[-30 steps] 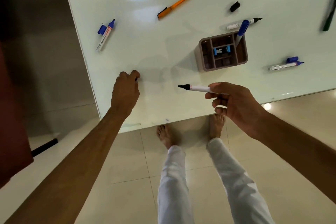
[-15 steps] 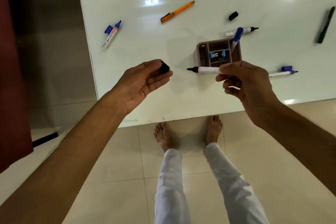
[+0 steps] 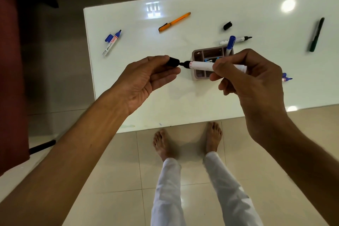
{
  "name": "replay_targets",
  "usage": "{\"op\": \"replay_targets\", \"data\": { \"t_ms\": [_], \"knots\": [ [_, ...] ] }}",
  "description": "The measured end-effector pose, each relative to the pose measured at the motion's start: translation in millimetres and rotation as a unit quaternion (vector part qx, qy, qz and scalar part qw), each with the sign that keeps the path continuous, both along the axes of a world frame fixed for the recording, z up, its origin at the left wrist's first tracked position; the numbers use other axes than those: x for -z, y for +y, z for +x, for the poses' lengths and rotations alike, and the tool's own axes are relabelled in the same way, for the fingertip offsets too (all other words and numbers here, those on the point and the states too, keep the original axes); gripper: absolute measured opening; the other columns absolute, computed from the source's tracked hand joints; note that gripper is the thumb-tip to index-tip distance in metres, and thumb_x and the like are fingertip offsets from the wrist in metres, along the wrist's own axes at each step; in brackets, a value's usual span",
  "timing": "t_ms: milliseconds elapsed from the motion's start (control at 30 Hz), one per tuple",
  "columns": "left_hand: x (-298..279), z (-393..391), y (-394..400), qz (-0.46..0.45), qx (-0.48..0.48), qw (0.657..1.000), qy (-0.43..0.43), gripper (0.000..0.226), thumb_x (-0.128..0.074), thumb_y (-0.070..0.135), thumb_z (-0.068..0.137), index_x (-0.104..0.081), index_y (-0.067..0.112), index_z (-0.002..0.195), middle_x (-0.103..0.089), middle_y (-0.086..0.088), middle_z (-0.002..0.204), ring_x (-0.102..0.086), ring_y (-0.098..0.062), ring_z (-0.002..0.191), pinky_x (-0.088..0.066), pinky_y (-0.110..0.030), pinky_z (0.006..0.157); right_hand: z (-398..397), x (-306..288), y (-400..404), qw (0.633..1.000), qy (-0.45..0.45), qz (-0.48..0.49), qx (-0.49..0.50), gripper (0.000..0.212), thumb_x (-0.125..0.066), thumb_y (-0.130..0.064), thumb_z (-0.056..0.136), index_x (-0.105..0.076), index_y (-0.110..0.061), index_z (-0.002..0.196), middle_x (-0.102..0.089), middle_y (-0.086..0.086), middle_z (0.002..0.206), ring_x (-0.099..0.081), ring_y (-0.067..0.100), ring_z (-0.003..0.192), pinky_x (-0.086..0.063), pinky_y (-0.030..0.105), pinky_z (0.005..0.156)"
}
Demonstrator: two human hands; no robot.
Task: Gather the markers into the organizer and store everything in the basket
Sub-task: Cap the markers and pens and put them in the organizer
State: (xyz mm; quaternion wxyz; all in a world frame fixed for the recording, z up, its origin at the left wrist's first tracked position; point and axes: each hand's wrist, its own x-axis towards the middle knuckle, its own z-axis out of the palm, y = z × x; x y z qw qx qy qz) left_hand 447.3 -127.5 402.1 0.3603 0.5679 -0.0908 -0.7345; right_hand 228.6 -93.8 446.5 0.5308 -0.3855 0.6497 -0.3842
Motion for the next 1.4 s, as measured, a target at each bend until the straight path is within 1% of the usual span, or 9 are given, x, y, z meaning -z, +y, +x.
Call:
{"op": "replay_targets", "data": {
  "t_ms": [333,500,733,833,967,1100,1267,1333,1400],
  "knots": [
    [-2,-13,10,-0.027,0.044,0.998,-0.046,0.013,-0.065,0.007,0.099,-0.07,0.0,0.108,-0.079,-0.021,0.108,-0.078,-0.032,0.099,-0.064,-0.034,0.082,-10,10,11,1.0,-0.012,0.016,0.009,0.005,-0.073,-0.018,0.097,-0.074,-0.021,0.093,-0.079,0.002,0.083,-0.072,0.015,0.07,-0.059,0.026,0.066],
    [0,-29,16,-0.007,-0.001,1.0,-0.021,0.027,-0.066,0.009,0.098,-0.067,-0.006,0.121,-0.078,-0.023,0.111,-0.078,-0.033,0.1,-0.064,-0.036,0.085,-15,12,19,1.0,-0.01,0.011,0.004,0.003,-0.072,-0.019,0.097,-0.074,-0.019,0.099,-0.08,0.003,0.089,-0.077,0.017,0.076,-0.062,0.025,0.069],
    [5,-45,21,-0.119,0.004,0.972,-0.204,0.012,-0.07,0.015,0.097,-0.075,0.009,0.106,-0.08,-0.009,0.106,-0.077,-0.024,0.102,-0.061,-0.039,0.096,-10,35,36,0.987,0.108,0.044,-0.11,0.022,-0.067,-0.026,0.1,-0.073,-0.022,0.12,-0.076,-0.006,0.083,-0.075,0.005,0.075,-0.062,0.019,0.073],
    [7,-55,14,-0.178,0.026,0.939,-0.292,0.014,-0.073,0.024,0.096,-0.078,0.011,0.099,-0.08,-0.002,0.097,-0.075,-0.022,0.099,-0.059,-0.041,0.098,-3,46,45,0.989,0.112,0.054,-0.086,0.022,-0.064,-0.033,0.102,-0.074,-0.022,0.118,-0.071,-0.006,0.079,-0.069,0.012,0.073,-0.06,0.019,0.069],
    [2,-67,-2,-0.242,0.077,0.898,-0.36,0.02,-0.072,0.026,0.096,-0.075,0.007,0.09,-0.081,0.005,0.095,-0.074,-0.011,0.091,-0.057,-0.027,0.086,0,55,43,0.988,0.13,0.056,-0.054,0.026,-0.062,-0.041,0.101,-0.073,-0.024,0.117,-0.069,-0.006,0.081,-0.067,0.017,0.076,-0.061,0.025,0.072],
    [8,-65,-5,-0.258,0.08,0.888,-0.372,0.023,-0.073,0.033,0.094,-0.074,0.011,0.088,-0.081,0.003,0.092,-0.076,-0.017,0.09,-0.061,-0.042,0.088,4,59,44,0.991,0.114,0.054,-0.033,0.026,-0.062,-0.043,0.101,-0.074,-0.026,0.117,-0.07,-0.006,0.081,-0.067,0.014,0.077,-0.06,0.029,0.072],
    [14,-61,-18,-0.243,0.141,0.88,-0.384,0.018,-0.075,0.033,0.094,-0.077,0.015,0.091,-0.08,0.005,0.088,-0.076,-0.015,0.085,-0.062,-0.045,0.088,3,63,40,0.989,0.116,0.066,-0.057,0.026,-0.058,-0.046,0.101,-0.072,-0.025,0.109,-0.071,-0.005,0.078,-0.069,0.013,0.074,-0.061,0.027,0.072],
    [15,-56,-23,-0.228,0.177,0.895,-0.339,0.018,-0.07,0.035,0.097,-0.08,0.021,0.102,-0.081,0.008,0.099,-0.075,-0.011,0.097,-0.059,-0.044,0.096,-8,67,27,0.982,0.155,0.051,-0.095,0.021,-0.06,-0.04,0.103,-0.071,-0.023,0.109,-0.072,-0.009,0.084,-0.068,0.005,0.08,-0.057,0.02,0.069],
    [18,-43,-23,-0.198,0.185,0.904,-0.332,0.027,-0.067,0.041,0.098,-0.076,0.029,0.12,-0.077,0.016,0.117,-0.068,0.0,0.113,-0.052,-0.033,0.108,-26,72,2,0.968,0.219,0.037,-0.12,0.016,-0.067,-0.033,0.1,-0.072,-0.021,0.109,-0.065,-0.008,0.098,-0.062,0.003,0.085,-0.049,0.012,0.063]
  ]
}}
